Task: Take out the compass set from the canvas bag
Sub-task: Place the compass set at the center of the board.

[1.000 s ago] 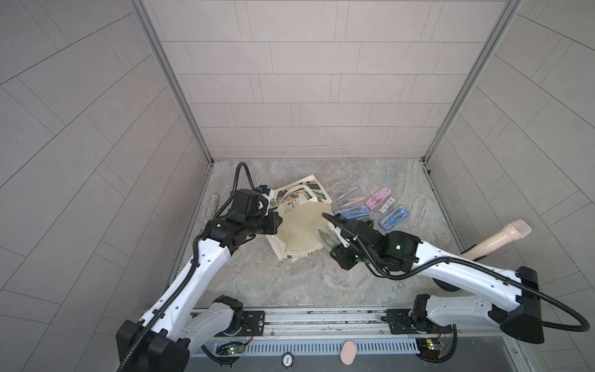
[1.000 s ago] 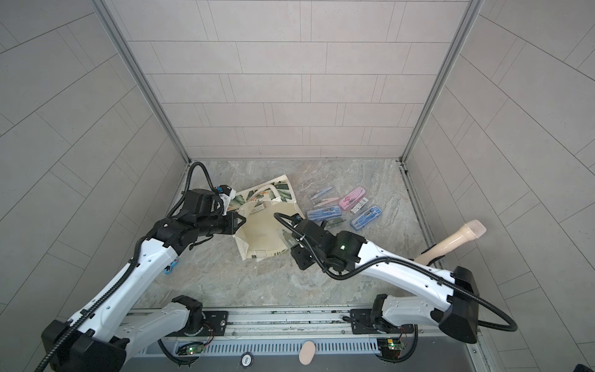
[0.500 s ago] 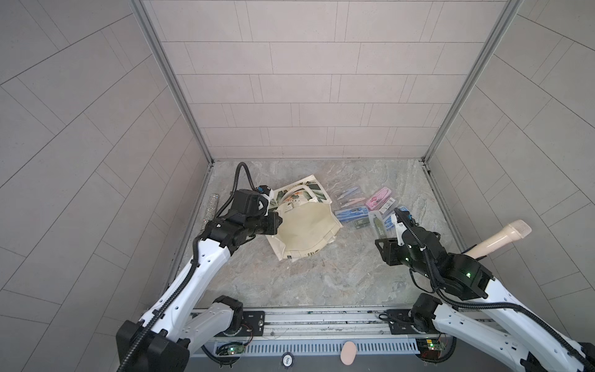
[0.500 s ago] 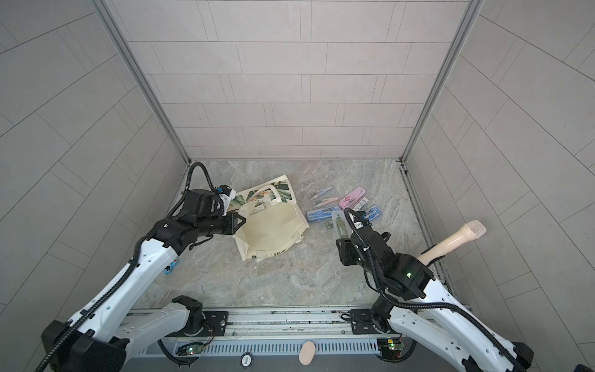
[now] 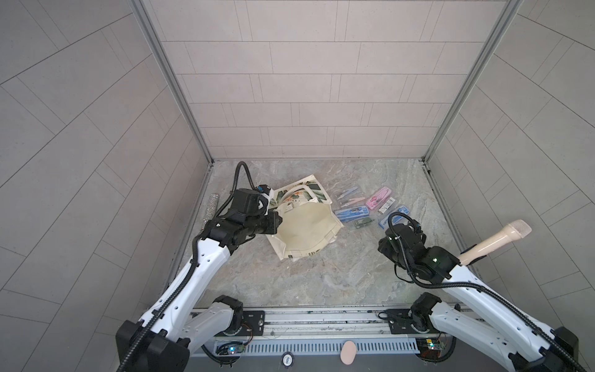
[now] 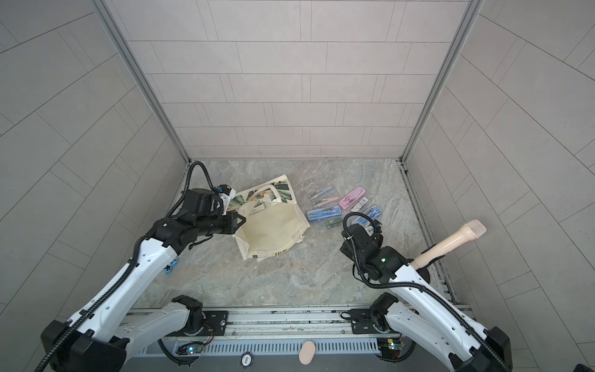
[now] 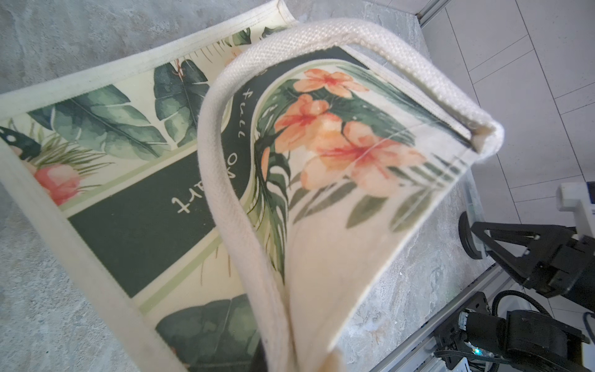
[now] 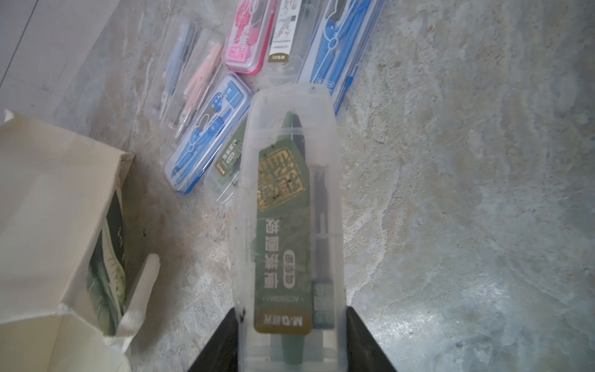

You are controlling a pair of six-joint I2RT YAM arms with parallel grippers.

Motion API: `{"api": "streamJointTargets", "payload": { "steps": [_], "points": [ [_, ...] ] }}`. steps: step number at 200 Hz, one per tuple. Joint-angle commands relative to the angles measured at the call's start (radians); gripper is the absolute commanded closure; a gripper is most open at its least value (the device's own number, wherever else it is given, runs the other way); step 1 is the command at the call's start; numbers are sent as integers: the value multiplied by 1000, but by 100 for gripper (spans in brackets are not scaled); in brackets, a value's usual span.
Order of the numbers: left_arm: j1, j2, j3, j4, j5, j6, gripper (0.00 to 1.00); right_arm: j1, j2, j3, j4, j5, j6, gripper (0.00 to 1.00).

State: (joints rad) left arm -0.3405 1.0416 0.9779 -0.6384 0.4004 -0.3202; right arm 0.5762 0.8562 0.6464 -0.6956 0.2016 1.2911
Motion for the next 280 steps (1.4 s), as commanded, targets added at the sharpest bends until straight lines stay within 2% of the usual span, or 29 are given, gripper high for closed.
{"api": "streamJointTargets", "payload": {
  "steps": [1,41,124,170,196,221,244,280],
  "points": [
    [-3,-5,44,21,23,10,100,-11,78,-14,82,69,135,62],
    [-2,4,46,24,27,11,100,-15,282,-2,230,6,228,62],
    [-1,13,42,25,24,21,100,-24,687,240,176,-68,261,62],
    [7,9,48,3,21,43,100,-24,718,241,128,-42,349,61],
    [10,8,42,2,21,44,100,-31,728,249,118,-31,337,58],
    [10,10,41,6,26,41,100,-38,735,249,131,-42,317,50],
    [9,10,41,8,26,37,100,-39,730,248,155,-48,297,36],
    [10,8,39,10,26,31,100,-44,698,234,226,-57,248,33]
  ]
}}
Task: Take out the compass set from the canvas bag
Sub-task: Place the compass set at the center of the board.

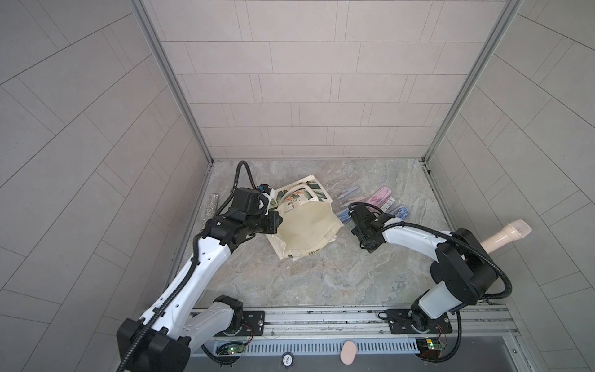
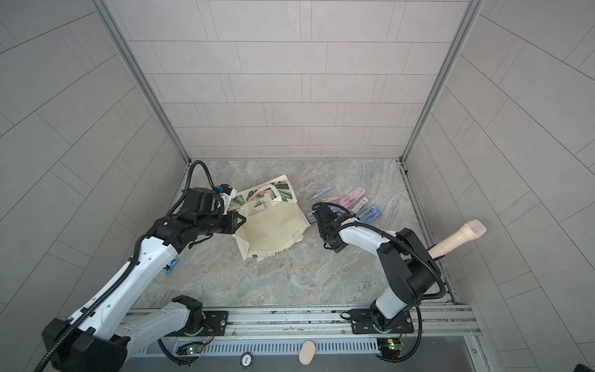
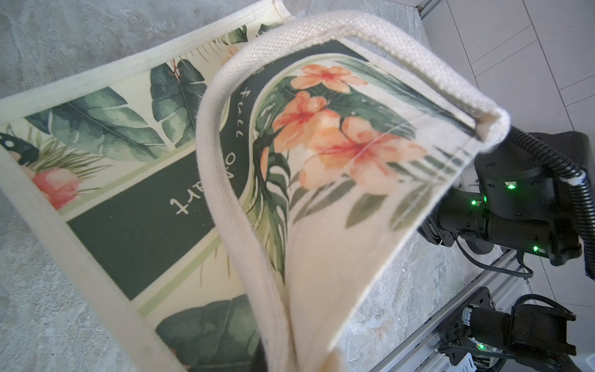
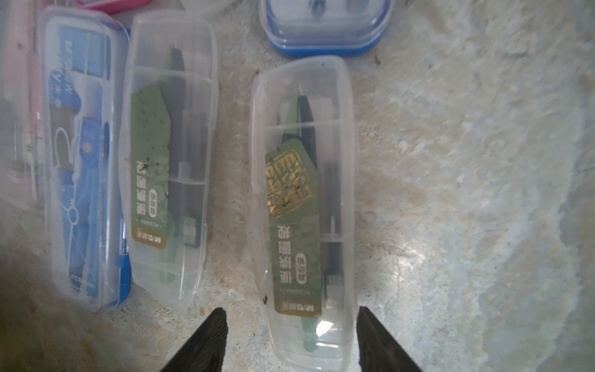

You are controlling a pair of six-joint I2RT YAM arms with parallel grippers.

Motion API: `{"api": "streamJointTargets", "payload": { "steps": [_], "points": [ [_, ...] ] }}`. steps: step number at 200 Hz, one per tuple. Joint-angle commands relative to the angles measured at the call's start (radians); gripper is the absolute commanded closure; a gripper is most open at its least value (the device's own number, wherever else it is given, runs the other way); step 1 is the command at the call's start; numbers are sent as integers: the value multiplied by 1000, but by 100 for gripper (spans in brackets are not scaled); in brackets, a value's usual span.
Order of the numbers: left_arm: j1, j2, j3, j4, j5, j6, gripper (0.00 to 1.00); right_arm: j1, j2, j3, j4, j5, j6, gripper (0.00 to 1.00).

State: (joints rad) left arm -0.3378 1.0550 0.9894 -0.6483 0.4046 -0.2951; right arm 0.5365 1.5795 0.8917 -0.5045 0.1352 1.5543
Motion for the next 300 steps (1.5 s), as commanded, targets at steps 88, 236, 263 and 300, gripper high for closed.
{"api": "streamJointTargets", "payload": {
  "steps": [88,236,263,300],
  "points": [
    [8,-16,37,14,25,-5,100,-131,-147,-140,107,-45,-135,8],
    [7,-32,42,-4,13,-14,100,-205,-103,-213,493,-240,-239,8],
    [6,-33,36,-7,7,-11,100,-198,-235,-224,386,-194,-290,10],
    [8,-44,23,-11,1,-10,100,-156,-471,-197,194,-130,-466,11]
  ]
}}
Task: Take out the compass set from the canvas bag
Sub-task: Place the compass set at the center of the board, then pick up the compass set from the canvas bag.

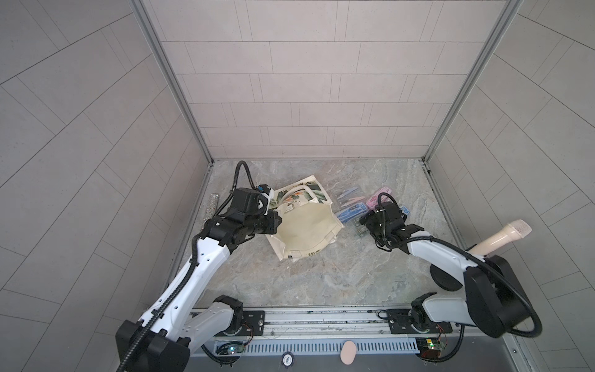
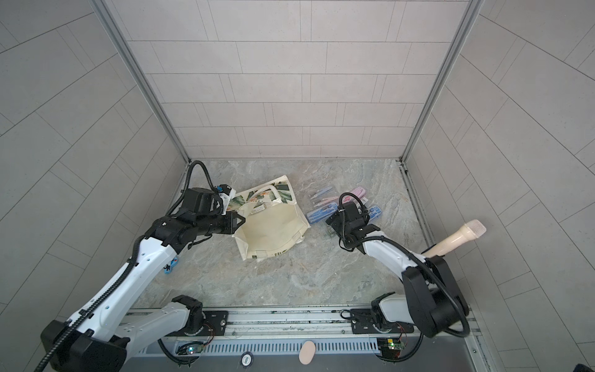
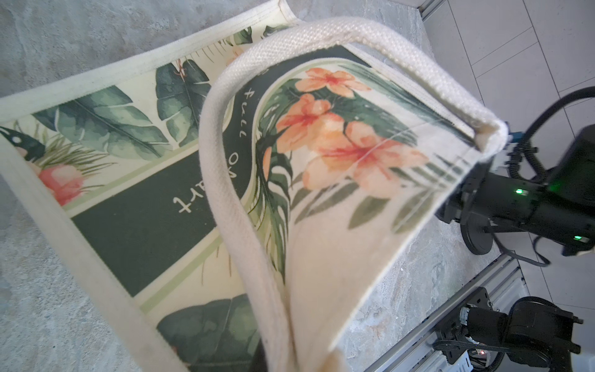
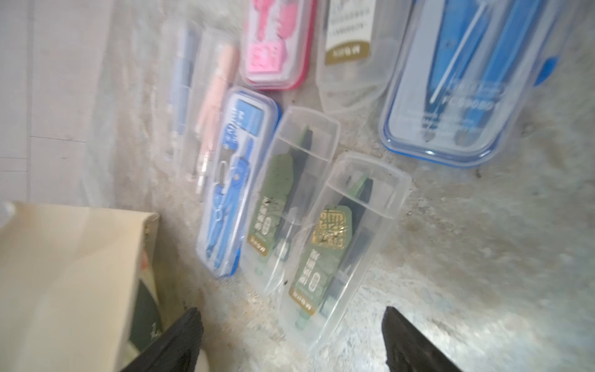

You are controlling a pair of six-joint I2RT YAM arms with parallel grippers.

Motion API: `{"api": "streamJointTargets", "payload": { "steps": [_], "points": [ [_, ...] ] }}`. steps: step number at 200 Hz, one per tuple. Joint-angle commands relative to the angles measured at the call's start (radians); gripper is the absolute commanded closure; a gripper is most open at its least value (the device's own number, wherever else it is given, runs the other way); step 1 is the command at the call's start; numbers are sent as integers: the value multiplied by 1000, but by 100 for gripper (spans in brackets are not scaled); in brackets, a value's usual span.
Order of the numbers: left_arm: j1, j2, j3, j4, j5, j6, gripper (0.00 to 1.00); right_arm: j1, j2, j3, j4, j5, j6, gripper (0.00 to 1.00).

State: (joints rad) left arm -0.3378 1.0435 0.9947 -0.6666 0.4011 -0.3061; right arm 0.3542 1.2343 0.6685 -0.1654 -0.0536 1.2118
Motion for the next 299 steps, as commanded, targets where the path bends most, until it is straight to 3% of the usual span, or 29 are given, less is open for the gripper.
{"api": "streamJointTargets", "payload": {
  "steps": [1,37,93,148,196,222,247,274,299],
  "points": [
    [7,-34,18,7,4,2,100,28,-131,27,-149,59,-128,11],
    [7,-33,12,3,-7,4,100,138,-277,43,-215,61,-238,12],
    [7,-24,15,17,-18,7,100,392,-348,45,-29,-36,-292,15],
    [8,-3,28,34,-28,-10,100,496,-151,148,144,-244,-265,20],
    [7,-6,15,80,8,-39,100,494,39,215,208,-172,-143,20],
    [7,4,22,81,19,-44,100,500,152,229,327,-159,-41,8],
    [7,-2,26,88,14,-49,100,526,248,247,440,-129,73,4],
    [6,17,45,88,23,-64,100,579,297,308,385,-58,77,1],
    [5,35,68,86,42,-83,100,618,297,379,191,34,34,2]
  ]
}}
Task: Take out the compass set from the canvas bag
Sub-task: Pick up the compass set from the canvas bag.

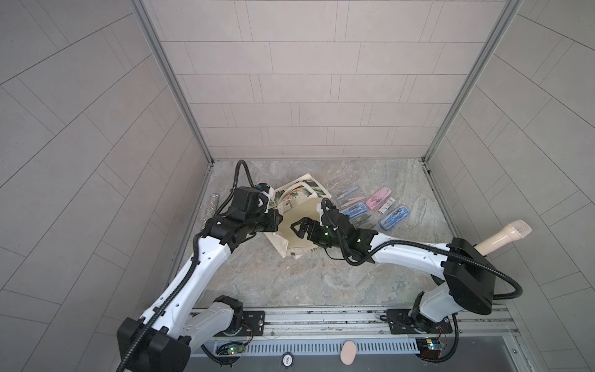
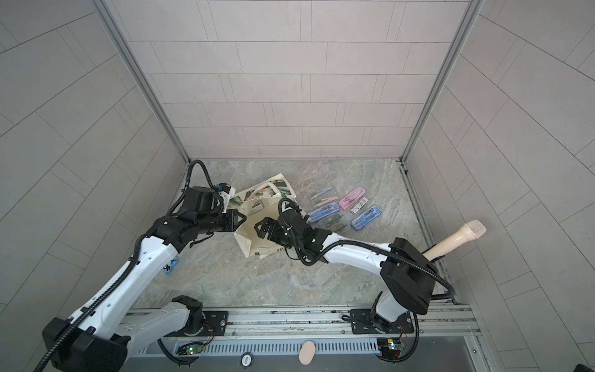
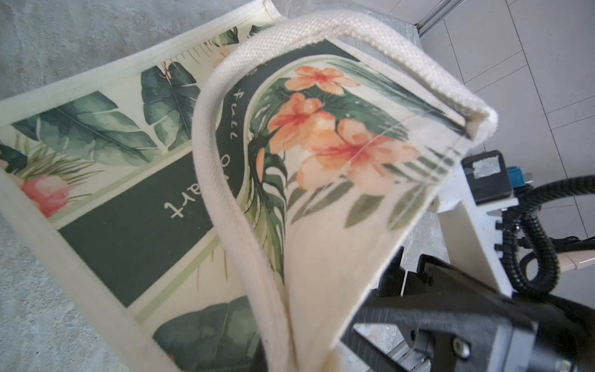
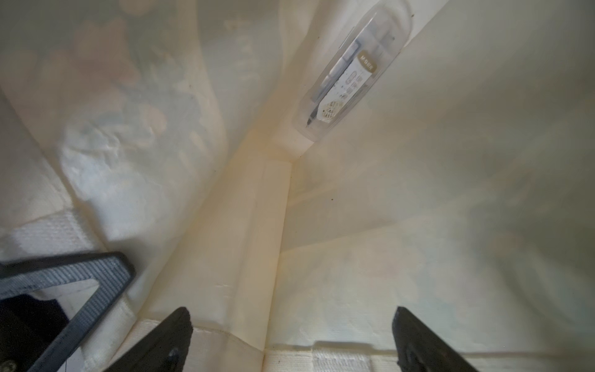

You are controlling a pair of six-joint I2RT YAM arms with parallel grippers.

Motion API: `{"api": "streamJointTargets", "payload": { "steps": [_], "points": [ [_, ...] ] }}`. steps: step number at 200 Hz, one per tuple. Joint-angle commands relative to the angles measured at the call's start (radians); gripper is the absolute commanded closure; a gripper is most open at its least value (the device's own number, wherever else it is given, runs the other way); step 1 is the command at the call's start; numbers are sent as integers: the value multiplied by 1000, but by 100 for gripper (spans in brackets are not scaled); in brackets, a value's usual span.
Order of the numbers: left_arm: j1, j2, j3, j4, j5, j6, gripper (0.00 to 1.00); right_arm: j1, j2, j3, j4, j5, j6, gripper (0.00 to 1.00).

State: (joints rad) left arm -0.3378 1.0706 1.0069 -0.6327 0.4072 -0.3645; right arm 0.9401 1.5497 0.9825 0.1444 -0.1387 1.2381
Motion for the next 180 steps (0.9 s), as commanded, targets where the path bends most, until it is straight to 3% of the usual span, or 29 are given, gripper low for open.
{"api": "streamJointTargets", "payload": {
  "steps": [1,40,103,160,180],
  "points": [
    [5,8,57,52,36,-27,100,34,-19,64,-121,123,7,2],
    [5,-4,64,52,44,-27,100,23,8,11,-18,113,74,3],
    [5,-16,92,-28,47,100,100,-70,220,22,296,-13,288,6],
    [4,-12,83,-42,93,135,100,-60,478,100,620,60,539,5],
    [5,-14,62,-25,127,130,100,-54,565,146,702,100,564,7]
  ]
}}
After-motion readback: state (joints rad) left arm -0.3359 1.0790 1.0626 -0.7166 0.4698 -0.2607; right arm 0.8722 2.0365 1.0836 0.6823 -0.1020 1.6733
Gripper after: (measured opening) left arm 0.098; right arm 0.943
